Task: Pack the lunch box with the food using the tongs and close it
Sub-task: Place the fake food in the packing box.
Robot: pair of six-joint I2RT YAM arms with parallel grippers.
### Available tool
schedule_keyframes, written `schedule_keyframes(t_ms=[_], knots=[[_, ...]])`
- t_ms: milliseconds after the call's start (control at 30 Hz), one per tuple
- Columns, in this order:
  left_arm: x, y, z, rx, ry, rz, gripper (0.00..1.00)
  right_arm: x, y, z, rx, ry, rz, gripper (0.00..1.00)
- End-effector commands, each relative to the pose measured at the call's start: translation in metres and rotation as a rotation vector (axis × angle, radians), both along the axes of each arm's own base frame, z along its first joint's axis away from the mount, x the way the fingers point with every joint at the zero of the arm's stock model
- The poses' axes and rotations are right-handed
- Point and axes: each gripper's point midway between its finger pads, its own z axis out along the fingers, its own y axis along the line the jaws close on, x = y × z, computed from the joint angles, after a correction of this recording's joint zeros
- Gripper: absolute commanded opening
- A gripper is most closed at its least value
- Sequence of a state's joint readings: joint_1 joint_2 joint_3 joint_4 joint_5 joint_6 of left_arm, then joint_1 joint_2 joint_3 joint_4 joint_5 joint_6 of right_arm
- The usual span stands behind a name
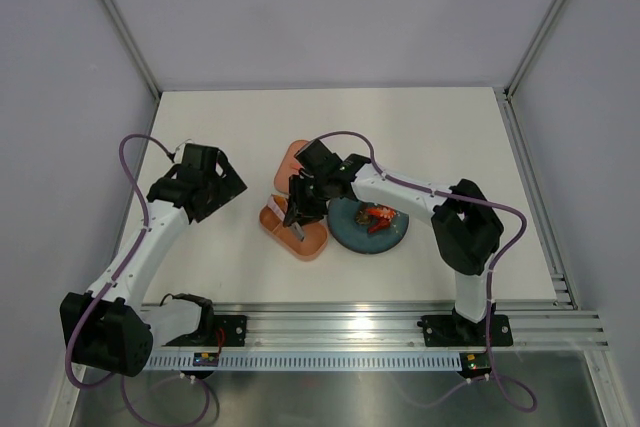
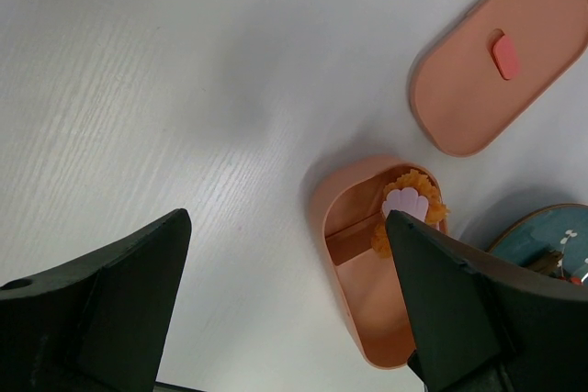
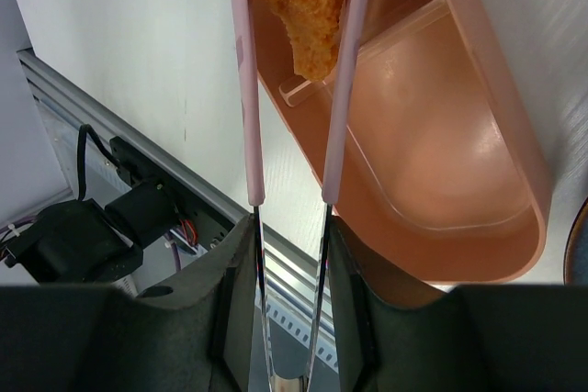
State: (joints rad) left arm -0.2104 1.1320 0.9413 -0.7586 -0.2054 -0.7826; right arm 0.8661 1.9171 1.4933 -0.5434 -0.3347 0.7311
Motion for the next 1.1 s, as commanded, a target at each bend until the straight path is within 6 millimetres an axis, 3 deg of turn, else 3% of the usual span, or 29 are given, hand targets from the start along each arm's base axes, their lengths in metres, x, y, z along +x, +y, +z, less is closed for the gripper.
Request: schedule_keyframes(t_ms=[0, 133, 400, 567, 733, 1067], knots=[[0.006, 0.001, 0.008, -0.004, -0.046, 0.000, 0.92, 0.000, 0.015, 0.007, 0.049, -0.019, 0.015, 0.15], [0.006, -0.001, 0.007, -0.010, -0.045, -0.003, 0.91, -0.001, 0.015, 0.006, 0.046, -0.017, 0.018, 0.19], [0.007, -0.003, 0.004, -0.017, -0.037, -0.008, 0.91, -0.002, 0.014, 0.009, 0.039, -0.033, 0.021, 0.41], [0.007, -0.005, 0.002, -0.024, -0.033, -0.013, 0.91, -0.003, 0.013, 0.015, 0.044, -0.048, 0.027, 0.46], [0.007, -0.005, 0.000, -0.025, -0.030, -0.013, 0.91, -0.004, 0.013, 0.019, 0.046, -0.060, 0.035, 0.50], [0.009, -0.007, -0.003, -0.034, -0.021, -0.013, 0.91, -0.001, 0.009, 0.034, 0.047, -0.107, 0.033, 0.48]])
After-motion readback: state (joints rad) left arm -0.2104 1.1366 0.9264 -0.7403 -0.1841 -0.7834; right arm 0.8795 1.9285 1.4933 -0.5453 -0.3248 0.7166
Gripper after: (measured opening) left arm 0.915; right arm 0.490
